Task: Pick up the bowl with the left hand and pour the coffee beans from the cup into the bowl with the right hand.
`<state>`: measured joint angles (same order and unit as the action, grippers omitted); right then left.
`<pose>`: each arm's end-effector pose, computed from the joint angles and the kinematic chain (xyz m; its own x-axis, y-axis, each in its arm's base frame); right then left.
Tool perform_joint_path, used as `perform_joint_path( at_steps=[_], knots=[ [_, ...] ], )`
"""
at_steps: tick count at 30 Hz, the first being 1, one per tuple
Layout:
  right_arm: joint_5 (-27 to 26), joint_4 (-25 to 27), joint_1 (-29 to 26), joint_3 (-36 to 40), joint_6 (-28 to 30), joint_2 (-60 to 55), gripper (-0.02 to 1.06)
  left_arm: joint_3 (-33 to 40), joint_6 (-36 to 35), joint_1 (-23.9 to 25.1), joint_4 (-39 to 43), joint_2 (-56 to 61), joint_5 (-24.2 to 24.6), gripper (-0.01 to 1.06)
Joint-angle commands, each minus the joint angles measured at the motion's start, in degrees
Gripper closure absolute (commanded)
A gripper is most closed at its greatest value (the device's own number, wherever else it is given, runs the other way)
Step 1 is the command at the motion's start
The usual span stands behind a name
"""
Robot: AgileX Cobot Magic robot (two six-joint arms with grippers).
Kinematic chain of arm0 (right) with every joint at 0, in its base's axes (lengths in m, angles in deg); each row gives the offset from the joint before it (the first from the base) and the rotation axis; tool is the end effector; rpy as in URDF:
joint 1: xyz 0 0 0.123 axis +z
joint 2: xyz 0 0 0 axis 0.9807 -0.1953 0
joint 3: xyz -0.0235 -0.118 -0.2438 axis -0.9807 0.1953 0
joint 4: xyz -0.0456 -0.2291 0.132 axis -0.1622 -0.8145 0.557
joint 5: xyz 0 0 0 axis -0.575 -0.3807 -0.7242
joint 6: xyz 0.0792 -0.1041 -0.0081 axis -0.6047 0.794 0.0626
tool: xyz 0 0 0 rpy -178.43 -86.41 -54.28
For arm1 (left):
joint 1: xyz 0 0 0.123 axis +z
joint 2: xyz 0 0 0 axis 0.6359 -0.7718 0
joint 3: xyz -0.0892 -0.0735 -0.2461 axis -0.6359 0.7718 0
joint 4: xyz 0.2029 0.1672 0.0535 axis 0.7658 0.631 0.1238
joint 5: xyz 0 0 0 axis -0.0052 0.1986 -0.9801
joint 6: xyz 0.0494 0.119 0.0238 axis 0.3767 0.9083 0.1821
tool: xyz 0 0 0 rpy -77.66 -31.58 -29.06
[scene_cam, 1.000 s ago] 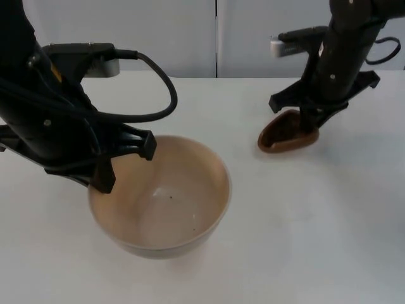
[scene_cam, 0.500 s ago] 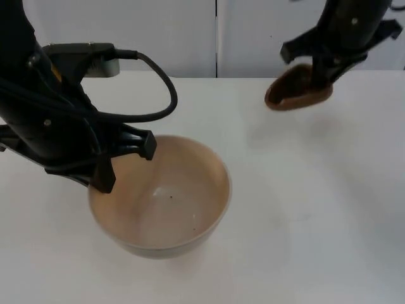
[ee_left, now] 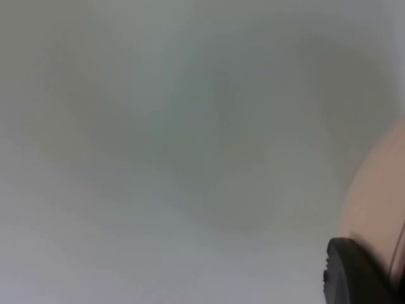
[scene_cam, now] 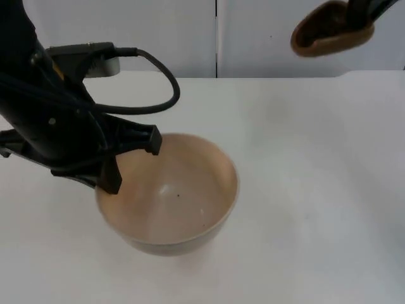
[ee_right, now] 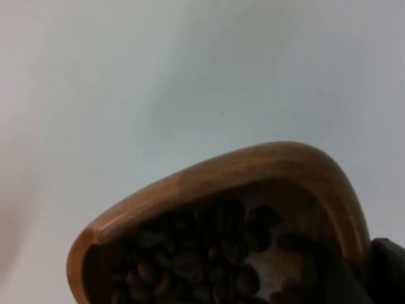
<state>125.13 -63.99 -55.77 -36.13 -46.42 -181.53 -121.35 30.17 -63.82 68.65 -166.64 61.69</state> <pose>0.4158 0.1687 0.2686 -0.8273 -0.3761 -0.4173 -0.3889 0.9195 -0.0577 0.2852 -0.1460 0.1166 -0.9554 0.1144 -0.2723 0.1727 0.9643 -0.2009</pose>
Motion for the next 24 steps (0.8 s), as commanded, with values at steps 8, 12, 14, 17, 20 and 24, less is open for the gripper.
perform_joint_path(
  at_steps=[8, 12, 14, 17, 20, 24],
  knots=[
    [3.91, 0.84, 0.2, -0.16, 1.31, 4.31, 1.04, -0.17, -0.52, -0.17, -2.38, 0.53, -0.2, 1.05],
    [3.91, 2.38, 0.2, -0.16, 1.31, 4.61, 1.04, -0.17, -0.52, -0.17, -5.04, 0.53, -0.2, 1.05],
    [3.91, 2.58, 0.2, -0.16, 1.31, 4.61, 1.04, -0.17, -0.52, -0.17, -6.6, 0.53, 0.2, 1.05],
    [3.91, 2.69, 0.84, -0.16, 1.31, 4.61, 1.04, -0.17, -0.52, -0.17, -6.58, 0.53, 0.35, 1.05],
    [3.91, 2.24, 2.47, -0.16, 1.31, 4.61, 1.04, -0.17, -0.52, -0.17, -6.08, 0.53, 0.33, 1.05],
    [3.91, 1.93, 4.74, -0.16, 1.31, 4.61, 1.04, -0.17, -1.62, -0.17, -5.82, 0.53, 0.21, 1.05]
  ],
)
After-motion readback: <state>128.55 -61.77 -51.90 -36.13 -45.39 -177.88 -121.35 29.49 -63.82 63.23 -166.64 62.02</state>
